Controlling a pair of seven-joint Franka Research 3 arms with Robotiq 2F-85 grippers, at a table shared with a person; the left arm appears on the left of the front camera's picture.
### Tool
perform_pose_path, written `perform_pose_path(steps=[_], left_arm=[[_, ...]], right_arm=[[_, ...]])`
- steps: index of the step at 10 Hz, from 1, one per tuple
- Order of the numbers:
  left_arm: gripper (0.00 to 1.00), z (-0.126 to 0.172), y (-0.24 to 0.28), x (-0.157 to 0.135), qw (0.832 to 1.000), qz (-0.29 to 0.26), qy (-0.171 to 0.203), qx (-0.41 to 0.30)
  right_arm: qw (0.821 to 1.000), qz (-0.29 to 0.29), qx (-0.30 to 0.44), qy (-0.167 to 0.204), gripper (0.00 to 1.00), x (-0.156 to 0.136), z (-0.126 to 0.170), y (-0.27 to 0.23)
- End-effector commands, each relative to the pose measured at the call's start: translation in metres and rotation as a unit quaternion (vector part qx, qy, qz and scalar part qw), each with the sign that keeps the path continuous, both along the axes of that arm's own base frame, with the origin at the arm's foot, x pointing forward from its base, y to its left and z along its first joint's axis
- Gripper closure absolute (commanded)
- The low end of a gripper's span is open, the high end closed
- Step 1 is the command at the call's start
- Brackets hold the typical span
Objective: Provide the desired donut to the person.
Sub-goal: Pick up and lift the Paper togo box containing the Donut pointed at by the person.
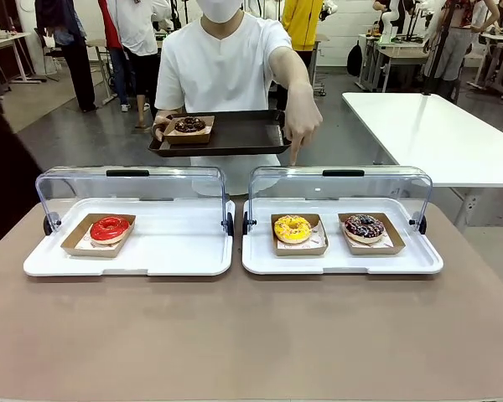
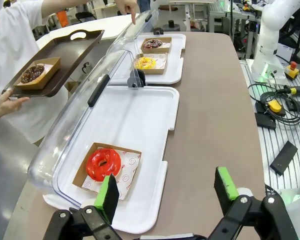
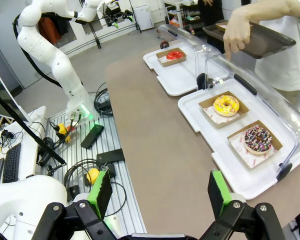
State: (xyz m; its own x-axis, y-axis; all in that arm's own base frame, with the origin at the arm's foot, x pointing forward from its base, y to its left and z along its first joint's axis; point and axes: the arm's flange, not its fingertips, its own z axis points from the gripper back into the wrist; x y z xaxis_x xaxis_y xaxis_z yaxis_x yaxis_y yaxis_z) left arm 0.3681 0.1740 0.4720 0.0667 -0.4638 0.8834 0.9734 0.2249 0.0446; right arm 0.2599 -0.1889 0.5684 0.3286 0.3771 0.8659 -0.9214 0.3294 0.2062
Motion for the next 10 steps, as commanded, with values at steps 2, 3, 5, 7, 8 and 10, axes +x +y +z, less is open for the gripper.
perform_pose_path(steps=[2,3,5,7,8,10], left_arm=[[0.00,0.0005,0.0009,0.0002,1.000,0.003,0.000,0.001],[0.00,0.0005,0.0009,0.0002,1.000,0.003,0.000,0.001],[0.00,0.0005,0.0009,0.0002,1.000,0.003,0.000,0.001],[0.00,0.0005,0.0009,0.0002,1.000,0.003,0.000,0.001],[0.00,0.0005,0.0009,0.0002,1.000,0.003,0.000,0.001],[0.00,0.0005,0.0009,0.0002,1.000,0.003,0.000,0.001]], right_arm=[[1.000,0.004,0.004,-0.004,0.00,-0.0004,0.0007,0.0002],[1.000,0.004,0.004,-0.004,0.00,-0.0004,0.0007,0.0002],[1.000,0.004,0.004,-0.004,0.00,-0.0004,0.0007,0.0002],[1.000,0.004,0.004,-0.004,0.00,-0.0004,0.0007,0.0002],[1.000,0.004,0.004,-0.004,0.00,-0.0004,0.0007,0.0002],[1.000,0.004,0.004,-0.004,0.00,-0.0004,0.0007,0.0002]])
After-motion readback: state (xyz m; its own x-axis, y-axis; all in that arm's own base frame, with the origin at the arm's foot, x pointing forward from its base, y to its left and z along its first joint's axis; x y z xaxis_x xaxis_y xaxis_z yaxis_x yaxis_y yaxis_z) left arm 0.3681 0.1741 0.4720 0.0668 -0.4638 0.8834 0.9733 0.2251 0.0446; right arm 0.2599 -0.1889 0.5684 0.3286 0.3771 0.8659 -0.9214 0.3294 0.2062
